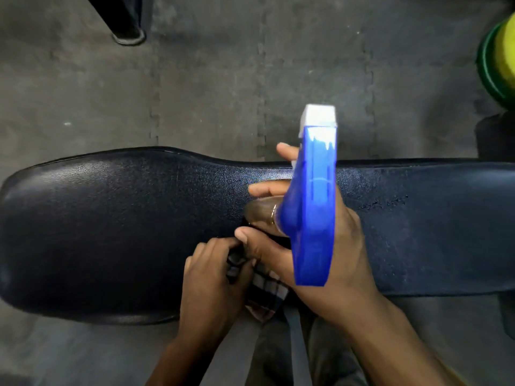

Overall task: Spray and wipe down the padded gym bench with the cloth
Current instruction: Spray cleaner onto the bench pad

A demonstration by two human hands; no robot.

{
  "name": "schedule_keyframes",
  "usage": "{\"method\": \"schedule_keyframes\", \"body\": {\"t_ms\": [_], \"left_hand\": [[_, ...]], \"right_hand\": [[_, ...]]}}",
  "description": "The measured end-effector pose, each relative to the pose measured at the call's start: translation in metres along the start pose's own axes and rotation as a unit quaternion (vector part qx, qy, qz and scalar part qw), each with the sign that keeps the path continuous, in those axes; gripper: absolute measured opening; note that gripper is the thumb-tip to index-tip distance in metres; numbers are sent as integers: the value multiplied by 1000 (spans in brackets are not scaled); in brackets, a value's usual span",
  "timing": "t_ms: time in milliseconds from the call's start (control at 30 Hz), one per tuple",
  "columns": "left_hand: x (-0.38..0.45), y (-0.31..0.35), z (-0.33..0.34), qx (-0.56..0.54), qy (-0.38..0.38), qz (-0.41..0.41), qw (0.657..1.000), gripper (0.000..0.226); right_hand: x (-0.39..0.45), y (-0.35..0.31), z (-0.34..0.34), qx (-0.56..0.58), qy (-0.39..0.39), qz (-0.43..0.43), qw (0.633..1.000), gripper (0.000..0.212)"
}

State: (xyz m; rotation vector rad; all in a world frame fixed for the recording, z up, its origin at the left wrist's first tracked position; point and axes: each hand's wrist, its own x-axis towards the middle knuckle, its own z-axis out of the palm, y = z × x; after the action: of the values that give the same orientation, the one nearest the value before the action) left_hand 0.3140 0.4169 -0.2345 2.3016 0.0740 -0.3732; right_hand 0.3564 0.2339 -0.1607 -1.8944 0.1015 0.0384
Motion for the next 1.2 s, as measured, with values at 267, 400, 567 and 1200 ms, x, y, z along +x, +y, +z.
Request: {"method": "schedule_keyframes", "body": {"t_ms": [267,400,567,1200], "left_hand": [[0,-5,3,85,13,37,996,22],[0,-7,5,85,18,41,995,23],[-2,-10,7,95,26,36,995,31],[-16,38,11,-79,-82,141,984,25]], "right_hand": [[-6,10,-8,-17,1,25,1000,86],[-6,12,-10,-41,-7,21,999,85],[-11,25,-9,-89,11,-11,996,89],[-84,63,-63,-106,-112,114,982,101]]}}
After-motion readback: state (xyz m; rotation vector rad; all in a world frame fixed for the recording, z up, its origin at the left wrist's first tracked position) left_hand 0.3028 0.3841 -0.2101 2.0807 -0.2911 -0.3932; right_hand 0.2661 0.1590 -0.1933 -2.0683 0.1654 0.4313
